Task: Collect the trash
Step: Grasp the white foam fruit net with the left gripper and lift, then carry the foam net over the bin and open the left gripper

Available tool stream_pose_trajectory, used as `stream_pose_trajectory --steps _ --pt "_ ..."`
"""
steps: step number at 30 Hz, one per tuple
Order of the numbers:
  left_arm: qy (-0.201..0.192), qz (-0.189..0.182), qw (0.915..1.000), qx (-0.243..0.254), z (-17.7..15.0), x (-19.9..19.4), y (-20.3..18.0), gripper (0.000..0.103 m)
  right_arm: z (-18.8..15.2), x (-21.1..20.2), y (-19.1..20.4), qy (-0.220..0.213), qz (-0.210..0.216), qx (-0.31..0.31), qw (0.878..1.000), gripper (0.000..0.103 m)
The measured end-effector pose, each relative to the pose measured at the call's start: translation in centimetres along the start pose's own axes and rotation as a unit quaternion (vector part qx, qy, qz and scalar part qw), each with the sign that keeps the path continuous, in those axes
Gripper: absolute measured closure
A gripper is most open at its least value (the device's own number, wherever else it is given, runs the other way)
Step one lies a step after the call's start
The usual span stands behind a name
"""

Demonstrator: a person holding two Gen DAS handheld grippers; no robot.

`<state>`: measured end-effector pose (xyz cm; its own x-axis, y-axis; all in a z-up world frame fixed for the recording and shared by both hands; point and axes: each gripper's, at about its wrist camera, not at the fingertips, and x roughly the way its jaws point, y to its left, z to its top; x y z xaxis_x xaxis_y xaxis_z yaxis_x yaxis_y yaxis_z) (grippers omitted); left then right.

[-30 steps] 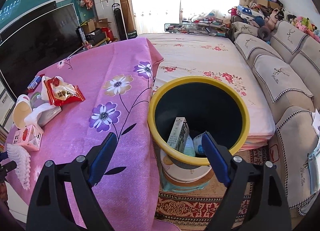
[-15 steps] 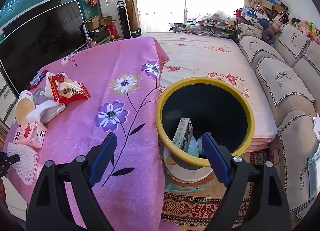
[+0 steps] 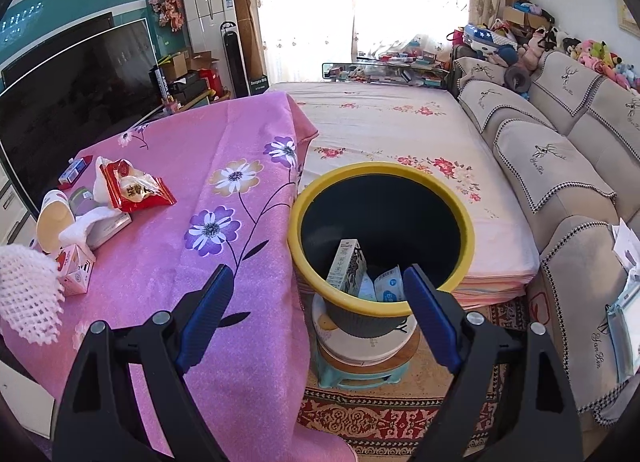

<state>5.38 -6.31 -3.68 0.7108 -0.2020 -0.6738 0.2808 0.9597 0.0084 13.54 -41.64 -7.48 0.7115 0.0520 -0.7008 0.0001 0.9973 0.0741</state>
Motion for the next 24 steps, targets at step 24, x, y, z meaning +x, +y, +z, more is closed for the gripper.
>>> stream_pose_trajectory --steps 24 --pt "-0.01 -0.099 0.9868 0.128 17.2 20.0 -23.9 0.086 -4.5 -5.5 -11.8 -0.032 -0.086 0.112 0.99 0.018"
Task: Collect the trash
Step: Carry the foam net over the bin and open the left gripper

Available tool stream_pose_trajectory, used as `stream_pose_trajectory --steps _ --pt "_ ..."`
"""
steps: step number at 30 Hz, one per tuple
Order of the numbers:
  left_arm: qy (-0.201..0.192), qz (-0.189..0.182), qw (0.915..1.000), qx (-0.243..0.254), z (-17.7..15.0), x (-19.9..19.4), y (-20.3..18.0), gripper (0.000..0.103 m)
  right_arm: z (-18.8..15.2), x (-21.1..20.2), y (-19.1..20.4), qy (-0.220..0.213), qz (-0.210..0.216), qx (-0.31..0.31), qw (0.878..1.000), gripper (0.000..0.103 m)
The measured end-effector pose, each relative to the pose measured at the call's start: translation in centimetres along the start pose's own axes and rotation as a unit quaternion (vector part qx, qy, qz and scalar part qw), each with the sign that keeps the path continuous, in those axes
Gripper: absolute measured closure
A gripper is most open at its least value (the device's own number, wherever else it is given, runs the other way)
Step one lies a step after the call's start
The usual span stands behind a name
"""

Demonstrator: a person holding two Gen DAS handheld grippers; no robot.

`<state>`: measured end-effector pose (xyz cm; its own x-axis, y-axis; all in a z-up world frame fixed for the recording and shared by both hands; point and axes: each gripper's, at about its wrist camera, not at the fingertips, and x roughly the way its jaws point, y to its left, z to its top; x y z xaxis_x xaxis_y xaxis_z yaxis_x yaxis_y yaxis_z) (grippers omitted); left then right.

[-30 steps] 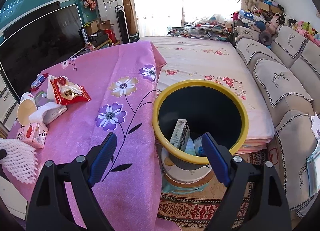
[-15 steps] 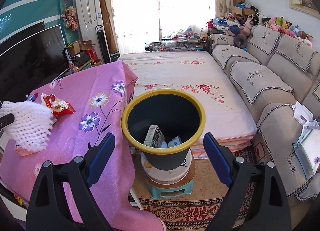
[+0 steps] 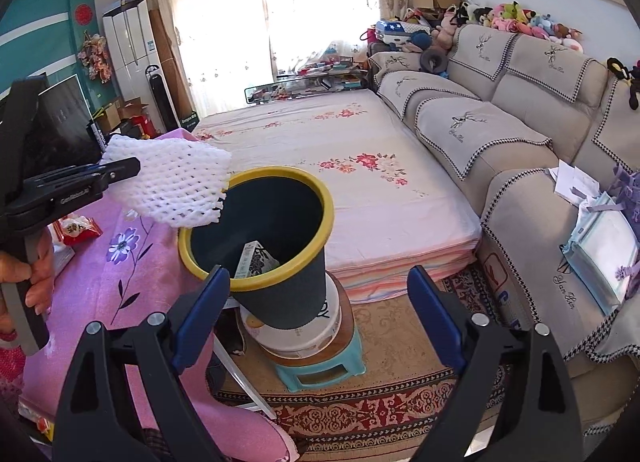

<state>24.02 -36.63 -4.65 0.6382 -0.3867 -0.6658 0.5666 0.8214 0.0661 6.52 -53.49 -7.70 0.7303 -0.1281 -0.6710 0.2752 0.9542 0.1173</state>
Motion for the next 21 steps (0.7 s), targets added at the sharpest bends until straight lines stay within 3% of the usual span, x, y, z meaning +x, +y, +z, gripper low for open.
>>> stream_pose_trajectory --steps 8,12,17,21 --pt "0.031 0.006 0.9995 0.001 1.3 6.4 -1.2 0.078 -0.6 2.3 -1.0 0.025 -0.005 0.015 1.0 0.018" --pt "0.03 0.01 0.9995 -0.002 1.3 7.7 -0.8 0.043 -0.9 2.7 -0.9 0.032 -0.002 0.014 0.999 0.018" --pt "0.027 -0.002 0.9996 -0.012 1.2 6.6 -0.3 0.033 -1.2 2.6 -0.5 0.035 0.0 0.013 0.999 0.017" --pt "0.006 -0.011 0.9996 -0.025 0.0 2.5 0.4 0.02 -1.3 2.4 -0.3 0.035 0.002 0.013 0.999 0.016"
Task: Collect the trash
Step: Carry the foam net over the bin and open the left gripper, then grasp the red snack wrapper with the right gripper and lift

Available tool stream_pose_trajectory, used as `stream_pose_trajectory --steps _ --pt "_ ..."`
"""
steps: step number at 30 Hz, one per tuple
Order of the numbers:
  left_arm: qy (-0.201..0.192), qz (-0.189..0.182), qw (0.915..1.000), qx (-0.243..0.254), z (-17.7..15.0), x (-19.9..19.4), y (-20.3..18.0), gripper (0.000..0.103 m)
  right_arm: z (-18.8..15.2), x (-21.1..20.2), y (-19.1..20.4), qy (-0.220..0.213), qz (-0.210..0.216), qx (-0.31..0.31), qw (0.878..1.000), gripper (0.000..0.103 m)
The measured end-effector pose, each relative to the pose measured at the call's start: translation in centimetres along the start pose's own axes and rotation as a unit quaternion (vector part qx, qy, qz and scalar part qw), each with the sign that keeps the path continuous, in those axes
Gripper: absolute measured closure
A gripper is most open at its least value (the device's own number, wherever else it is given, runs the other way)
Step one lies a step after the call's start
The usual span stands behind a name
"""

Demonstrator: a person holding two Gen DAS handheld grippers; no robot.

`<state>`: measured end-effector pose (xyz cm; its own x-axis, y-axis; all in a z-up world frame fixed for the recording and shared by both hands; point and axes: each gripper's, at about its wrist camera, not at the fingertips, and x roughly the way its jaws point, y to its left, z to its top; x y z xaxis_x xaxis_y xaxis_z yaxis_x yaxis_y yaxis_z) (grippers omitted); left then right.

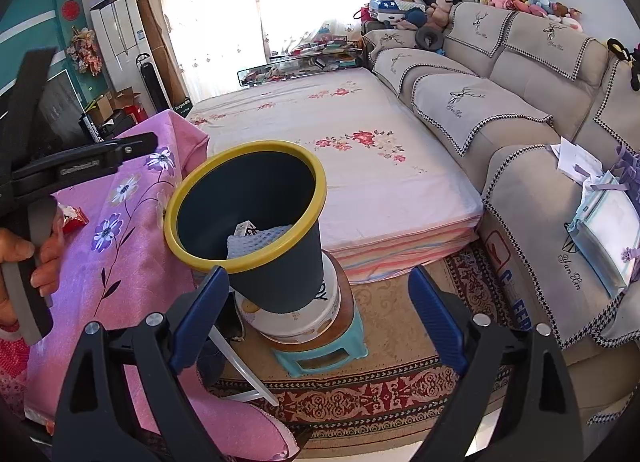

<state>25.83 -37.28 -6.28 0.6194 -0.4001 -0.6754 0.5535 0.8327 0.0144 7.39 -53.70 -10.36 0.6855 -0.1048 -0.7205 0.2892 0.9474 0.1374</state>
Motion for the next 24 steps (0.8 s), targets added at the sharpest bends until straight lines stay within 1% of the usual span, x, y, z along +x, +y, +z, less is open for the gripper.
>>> stream_pose_trajectory --steps 3,6,9,14,16,20,24 --pt "-0.016 0.006 0.9998 -0.007 -1.5 -3.6 1.0 0.014 -0.1 0.1 0.6 0.004 0.003 -0.004 1.0 0.016" --pt "-0.023 0.007 0.9995 -0.019 -3.0 -6.7 1.9 0.011 -0.1 0.0 1.7 0.005 0.011 -0.014 1.0 0.016" --pt "-0.025 0.005 0.9991 -0.033 -5.0 -9.7 3.7 0.008 -0.1 -0.4 3.3 0.004 0.023 -0.027 0.999 0.016" --pt "-0.041 0.026 0.9961 -0.074 -9.0 -14.9 7.7 0.006 0.0 -0.8 6.5 0.004 0.04 -0.059 0.997 0.016" --pt "-0.051 0.045 0.9933 -0.093 -10.9 -17.3 9.7 0.006 0.1 -1.0 8.0 0.003 0.052 -0.07 0.996 0.016" --pt "-0.065 0.108 0.9843 -0.124 -15.4 -22.6 14.1 0.005 0.3 -1.1 11.7 0.0 0.092 -0.095 0.991 0.016" --pt "-0.064 0.169 0.9709 -0.157 -19.8 -27.0 18.4 0.005 0.7 -0.6 17.1 0.007 0.143 -0.142 0.979 0.016"
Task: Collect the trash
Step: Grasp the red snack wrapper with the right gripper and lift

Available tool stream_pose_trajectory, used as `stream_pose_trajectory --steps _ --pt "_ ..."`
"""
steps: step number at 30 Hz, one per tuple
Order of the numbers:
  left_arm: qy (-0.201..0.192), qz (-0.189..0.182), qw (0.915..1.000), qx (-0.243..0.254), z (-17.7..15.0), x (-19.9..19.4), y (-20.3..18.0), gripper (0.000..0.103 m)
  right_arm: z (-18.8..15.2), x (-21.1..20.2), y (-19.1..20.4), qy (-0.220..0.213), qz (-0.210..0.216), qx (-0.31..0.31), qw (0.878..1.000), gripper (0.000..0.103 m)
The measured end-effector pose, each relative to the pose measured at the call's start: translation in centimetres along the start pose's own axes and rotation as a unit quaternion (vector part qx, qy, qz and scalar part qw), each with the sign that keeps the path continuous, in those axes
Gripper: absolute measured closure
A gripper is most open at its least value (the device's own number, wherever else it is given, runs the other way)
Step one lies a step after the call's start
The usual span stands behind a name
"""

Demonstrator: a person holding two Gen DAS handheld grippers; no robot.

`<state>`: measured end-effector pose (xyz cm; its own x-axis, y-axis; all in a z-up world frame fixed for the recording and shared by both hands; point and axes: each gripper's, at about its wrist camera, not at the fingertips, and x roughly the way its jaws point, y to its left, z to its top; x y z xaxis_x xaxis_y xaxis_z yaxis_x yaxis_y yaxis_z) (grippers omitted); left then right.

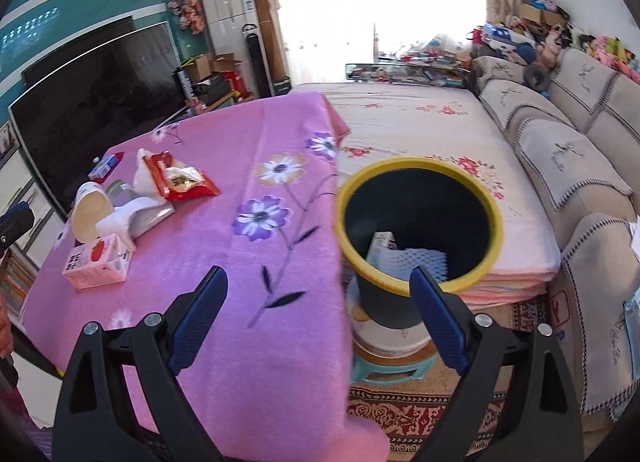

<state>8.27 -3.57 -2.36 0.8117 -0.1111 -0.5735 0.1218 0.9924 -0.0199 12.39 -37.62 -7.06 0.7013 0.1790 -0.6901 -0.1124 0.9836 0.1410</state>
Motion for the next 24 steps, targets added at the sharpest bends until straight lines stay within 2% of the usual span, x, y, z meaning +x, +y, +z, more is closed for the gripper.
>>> stream_pose_trajectory --steps 4,6,7,9,14,22,24 --pt "0.004 0.036 0.9985 -0.041 -1.8 -1.9 5.4 0.005 2.6 2.4 5.1 -0.002 0.056 -0.052 0.997 0.016" --pt "0.006 0.045 0.9972 -0.06 -2.6 -2.5 7.4 0.005 4.0 3.3 7.4 -0.016 0.075 -0.074 0.994 0.018" --pt "0.007 0.047 0.9967 -0.066 -2.8 -2.6 7.8 0.005 4.6 3.9 8.5 -0.021 0.082 -0.087 0.993 0.021" --pt "0.006 0.05 0.9961 -0.073 -3.1 -2.8 8.6 0.005 5.7 5.3 10.5 -0.015 0.094 -0.115 0.989 0.038" --pt "0.004 0.044 0.997 -0.063 -2.7 -2.7 7.6 0.005 6.5 8.5 13.7 0.003 0.112 -0.147 0.983 0.044" --pt "0.025 0.034 0.9974 -0.058 -2.7 -1.0 6.0 0.005 7.5 11.4 14.9 0.016 0.09 -0.167 0.982 0.062" --pt "0.03 0.031 0.9973 -0.059 -2.7 -0.6 5.8 0.005 7.7 11.7 15.0 0.019 0.089 -0.171 0.981 0.069"
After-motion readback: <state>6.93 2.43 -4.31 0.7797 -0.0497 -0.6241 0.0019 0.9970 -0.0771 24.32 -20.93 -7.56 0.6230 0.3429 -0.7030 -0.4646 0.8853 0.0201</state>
